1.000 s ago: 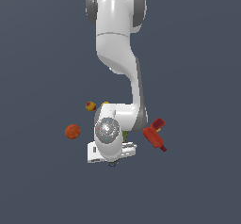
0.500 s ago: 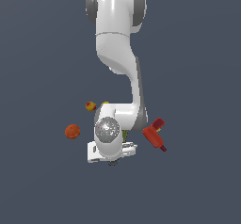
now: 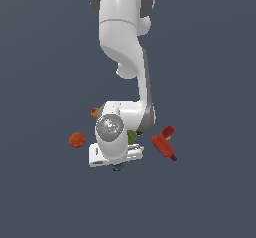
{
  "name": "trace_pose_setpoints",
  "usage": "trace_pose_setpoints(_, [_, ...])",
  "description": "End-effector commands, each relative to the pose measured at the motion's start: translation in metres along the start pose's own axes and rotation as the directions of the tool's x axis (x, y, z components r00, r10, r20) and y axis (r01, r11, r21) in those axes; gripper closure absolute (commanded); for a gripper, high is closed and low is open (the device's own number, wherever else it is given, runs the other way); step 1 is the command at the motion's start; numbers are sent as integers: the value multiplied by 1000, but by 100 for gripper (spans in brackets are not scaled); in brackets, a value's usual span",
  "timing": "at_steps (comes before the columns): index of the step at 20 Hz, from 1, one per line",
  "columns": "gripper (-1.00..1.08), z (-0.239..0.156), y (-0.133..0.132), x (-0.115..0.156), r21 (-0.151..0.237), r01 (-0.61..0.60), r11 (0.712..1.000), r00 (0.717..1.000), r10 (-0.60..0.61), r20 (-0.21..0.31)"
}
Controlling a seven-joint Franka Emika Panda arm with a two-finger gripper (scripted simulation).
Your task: Pick up a designated object from a clutter of objects.
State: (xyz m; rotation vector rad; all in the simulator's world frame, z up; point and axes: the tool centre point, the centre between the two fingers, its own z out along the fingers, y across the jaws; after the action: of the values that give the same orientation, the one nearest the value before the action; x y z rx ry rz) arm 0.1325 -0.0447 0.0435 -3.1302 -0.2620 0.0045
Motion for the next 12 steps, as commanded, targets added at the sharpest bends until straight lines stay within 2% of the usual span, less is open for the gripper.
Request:
trace_pose_setpoints(1, [108, -14, 3, -7, -1, 0, 1000, 1000, 0, -2])
trace_pose_setpoints(12, [108, -104, 21, -54, 0, 0, 1000, 1000, 0, -2])
